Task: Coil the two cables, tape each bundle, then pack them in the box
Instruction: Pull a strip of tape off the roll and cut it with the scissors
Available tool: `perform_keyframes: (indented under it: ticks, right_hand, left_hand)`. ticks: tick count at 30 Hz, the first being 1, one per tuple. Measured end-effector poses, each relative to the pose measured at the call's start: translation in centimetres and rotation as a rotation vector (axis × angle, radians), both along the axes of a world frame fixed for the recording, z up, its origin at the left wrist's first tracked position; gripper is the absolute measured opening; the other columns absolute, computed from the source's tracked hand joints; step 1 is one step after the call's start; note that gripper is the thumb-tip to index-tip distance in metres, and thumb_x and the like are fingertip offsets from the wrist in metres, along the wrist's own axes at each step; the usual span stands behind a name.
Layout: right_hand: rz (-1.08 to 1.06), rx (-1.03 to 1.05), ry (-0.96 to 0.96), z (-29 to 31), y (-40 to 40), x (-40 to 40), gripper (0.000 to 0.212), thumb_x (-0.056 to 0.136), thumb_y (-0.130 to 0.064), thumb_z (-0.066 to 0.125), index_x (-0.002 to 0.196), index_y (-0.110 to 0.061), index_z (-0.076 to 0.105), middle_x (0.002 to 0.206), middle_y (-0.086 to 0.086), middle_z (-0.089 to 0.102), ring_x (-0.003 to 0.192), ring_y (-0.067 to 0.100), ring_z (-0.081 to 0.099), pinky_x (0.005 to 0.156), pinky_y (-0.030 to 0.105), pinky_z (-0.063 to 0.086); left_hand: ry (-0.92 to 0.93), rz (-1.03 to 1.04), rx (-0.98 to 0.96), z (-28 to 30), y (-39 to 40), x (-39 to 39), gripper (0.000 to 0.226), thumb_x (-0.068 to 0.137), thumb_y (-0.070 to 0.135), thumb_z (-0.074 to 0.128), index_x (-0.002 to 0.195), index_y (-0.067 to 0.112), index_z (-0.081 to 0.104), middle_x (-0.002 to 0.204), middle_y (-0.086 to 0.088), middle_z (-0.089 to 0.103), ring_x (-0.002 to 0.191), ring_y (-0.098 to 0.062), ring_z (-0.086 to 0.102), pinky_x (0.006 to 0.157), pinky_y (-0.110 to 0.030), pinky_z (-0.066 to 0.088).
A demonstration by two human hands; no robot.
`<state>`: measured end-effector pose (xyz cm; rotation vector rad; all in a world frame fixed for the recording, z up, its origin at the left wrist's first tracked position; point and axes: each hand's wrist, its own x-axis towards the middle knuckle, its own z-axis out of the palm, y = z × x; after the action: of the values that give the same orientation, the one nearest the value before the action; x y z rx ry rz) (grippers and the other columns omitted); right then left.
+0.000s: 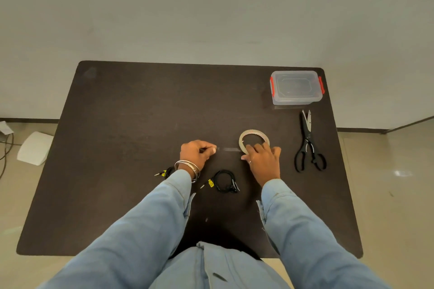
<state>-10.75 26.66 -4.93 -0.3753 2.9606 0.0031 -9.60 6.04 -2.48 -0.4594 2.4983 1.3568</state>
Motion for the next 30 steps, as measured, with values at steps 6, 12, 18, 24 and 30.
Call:
perform_keyframes:
  ticks: [6,12,18,24,30]
  right_hand:
    - [-0.026,-0.272,-0.204,-0.3,1.8,-0.1,0.042,0.089,-0.033,0.063,0.126,-0.014,0.060,0.126,0.006,0.052,0.125,0.027,0.038,0.095,0.042,0.028]
    - [-0.818,-0.271,0.097,1.4,7.0,-0.3,0.031,0.094,-0.021,0.055,0.120,-0.004,0.057,0.123,0.021,0.053,0.116,0.039,0.044,0.094,0.050,0.037]
    - [-0.930,-0.021,-0.162,1.2,10.1,0.2,0.051,0.094,-0.038,0.053,0.126,0.002,0.050,0.133,0.024,0.046,0.129,0.040,0.036,0.104,0.054,0.030]
    - [-0.943,-0.045,-0.281,2.7,9.7,-1.6,0.039,0.083,-0.038,0.066,0.106,-0.006,0.062,0.124,0.022,0.056,0.124,0.041,0.042,0.106,0.055,0.025]
    - [-0.797,-0.220,-0.225,4.4,8.9,-1.5,0.037,0.089,-0.038,0.060,0.109,-0.006,0.058,0.118,0.016,0.059,0.123,0.034,0.042,0.105,0.051,0.025]
  left_hand:
    - [-0.022,0.007,-0.064,-1.3,0.4,0.6,0.011,0.079,0.019,0.073,0.090,0.019,0.076,0.093,-0.001,0.072,0.076,-0.018,0.064,0.087,-0.037,0.054]
    - [-0.025,-0.016,-0.186,-1.3,0.9,0.8,0.014,0.083,0.024,0.068,0.096,0.021,0.075,0.100,-0.002,0.071,0.094,-0.020,0.064,0.090,-0.034,0.051]
    - [0.008,0.010,-0.240,-1.2,1.2,1.2,0.015,0.083,0.023,0.069,0.096,0.019,0.075,0.095,-0.005,0.070,0.088,-0.024,0.063,0.085,-0.039,0.052]
    - [0.031,0.010,-0.325,-1.0,1.9,1.4,0.015,0.083,0.028,0.067,0.095,0.023,0.075,0.094,-0.005,0.070,0.094,-0.027,0.058,0.087,-0.044,0.048]
    - [0.037,0.055,-0.376,-0.6,2.8,1.4,0.016,0.084,0.033,0.065,0.096,0.026,0.074,0.095,-0.002,0.069,0.098,-0.025,0.056,0.089,-0.043,0.045]
